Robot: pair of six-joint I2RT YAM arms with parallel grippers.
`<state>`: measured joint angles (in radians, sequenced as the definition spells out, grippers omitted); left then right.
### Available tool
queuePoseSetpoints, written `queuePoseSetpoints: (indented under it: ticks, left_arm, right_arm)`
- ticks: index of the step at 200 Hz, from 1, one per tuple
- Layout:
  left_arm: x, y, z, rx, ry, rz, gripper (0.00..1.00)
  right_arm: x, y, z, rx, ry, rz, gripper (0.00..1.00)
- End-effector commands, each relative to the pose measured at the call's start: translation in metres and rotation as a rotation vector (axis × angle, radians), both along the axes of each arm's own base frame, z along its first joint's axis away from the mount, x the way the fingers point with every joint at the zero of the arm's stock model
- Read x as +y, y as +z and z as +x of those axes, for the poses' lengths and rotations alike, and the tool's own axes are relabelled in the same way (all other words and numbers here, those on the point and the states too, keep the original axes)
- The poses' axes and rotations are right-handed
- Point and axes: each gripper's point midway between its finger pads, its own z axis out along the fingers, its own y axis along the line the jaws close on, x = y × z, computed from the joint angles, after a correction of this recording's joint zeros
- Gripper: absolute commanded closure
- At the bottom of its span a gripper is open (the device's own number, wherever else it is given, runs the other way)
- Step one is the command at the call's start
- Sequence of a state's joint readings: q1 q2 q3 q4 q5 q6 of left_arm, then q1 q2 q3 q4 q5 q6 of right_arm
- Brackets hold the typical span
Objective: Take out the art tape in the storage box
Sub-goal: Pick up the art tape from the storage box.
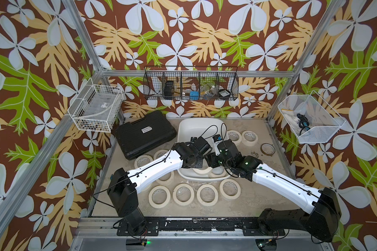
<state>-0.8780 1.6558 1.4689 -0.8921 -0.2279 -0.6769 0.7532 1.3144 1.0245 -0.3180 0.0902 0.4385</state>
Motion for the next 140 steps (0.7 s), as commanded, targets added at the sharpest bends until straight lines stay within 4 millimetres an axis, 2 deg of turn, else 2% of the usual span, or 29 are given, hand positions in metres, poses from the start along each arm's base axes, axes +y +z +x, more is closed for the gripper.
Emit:
queuePoseSetpoints:
  ticks: [1,31,68,81,108,140]
  left_arm:
    - [-0.004,0.004,0.003,-0.01,-0.006,-0.014,0.92]
    - [-0.005,0.006,0.003,-0.014,-0.005,-0.019,0.92]
    - [-0.006,0.008,0.003,-0.014,-0.004,-0.03,0.92]
    - [-0.007,0.008,0.003,-0.015,-0.006,-0.03,0.92]
    - [-0.007,0.007,0.003,-0.013,-0.006,-0.03,0.92]
    - [-0.008,0.012,0.003,-0.031,-0.015,-0.048,0.87]
  right_arm:
    - [-0.001,-0.002,0.003,-0.023,0.001,-0.021,0.37]
    - [-0.006,-0.01,0.002,-0.015,-0.011,-0.056,0.37]
    - [-0.011,-0.011,0.005,-0.024,-0.028,-0.084,0.39]
    - [-0.01,-0.011,0.005,-0.022,-0.028,-0.083,0.43]
    - [-0.008,-0.01,0.005,-0.021,-0.025,-0.067,0.61]
    - [-0.007,-0.008,0.005,-0.023,-0.023,-0.056,0.72]
